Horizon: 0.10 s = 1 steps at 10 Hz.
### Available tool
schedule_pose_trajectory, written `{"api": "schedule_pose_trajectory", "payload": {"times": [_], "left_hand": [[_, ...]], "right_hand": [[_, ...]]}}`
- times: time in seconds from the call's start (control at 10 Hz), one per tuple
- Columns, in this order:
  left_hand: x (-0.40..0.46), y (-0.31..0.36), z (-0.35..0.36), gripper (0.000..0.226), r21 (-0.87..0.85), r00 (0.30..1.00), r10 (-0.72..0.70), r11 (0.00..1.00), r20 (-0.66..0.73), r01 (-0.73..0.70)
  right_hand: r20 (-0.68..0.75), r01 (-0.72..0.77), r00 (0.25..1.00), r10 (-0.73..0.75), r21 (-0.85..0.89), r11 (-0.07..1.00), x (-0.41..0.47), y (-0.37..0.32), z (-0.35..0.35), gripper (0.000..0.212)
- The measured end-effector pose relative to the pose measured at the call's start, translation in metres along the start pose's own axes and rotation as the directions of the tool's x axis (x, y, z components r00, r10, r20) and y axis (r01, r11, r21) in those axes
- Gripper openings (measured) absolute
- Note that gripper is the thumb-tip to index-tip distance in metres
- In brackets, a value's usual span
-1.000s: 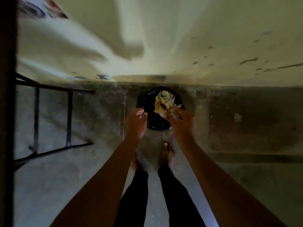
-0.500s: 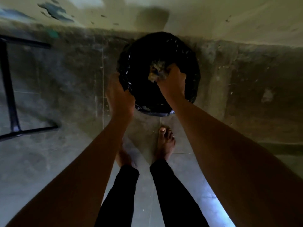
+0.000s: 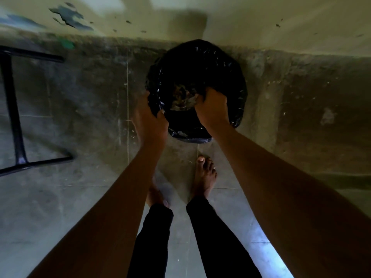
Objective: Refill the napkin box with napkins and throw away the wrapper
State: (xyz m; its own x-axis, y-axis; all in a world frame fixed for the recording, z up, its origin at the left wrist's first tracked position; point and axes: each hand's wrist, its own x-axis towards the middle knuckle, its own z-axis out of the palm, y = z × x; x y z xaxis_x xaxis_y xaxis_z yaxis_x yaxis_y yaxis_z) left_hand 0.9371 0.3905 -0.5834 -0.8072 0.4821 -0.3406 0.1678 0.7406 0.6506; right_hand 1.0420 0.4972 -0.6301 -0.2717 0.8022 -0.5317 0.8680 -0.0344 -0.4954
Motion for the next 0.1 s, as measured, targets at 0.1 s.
{"api": "schedule_pose_trajectory", "payload": {"times": [0.1], "left_hand": [[-0.0086,0.0167,-0.0136,0.037,0.062,0.999,-0.012,0.998,-0.050,0.015]], "right_hand": [[-0.063,0.048,0.997,-0.044,0.064,0.997,-0.0243,-0.0093,-0.0183,0.018]]}}
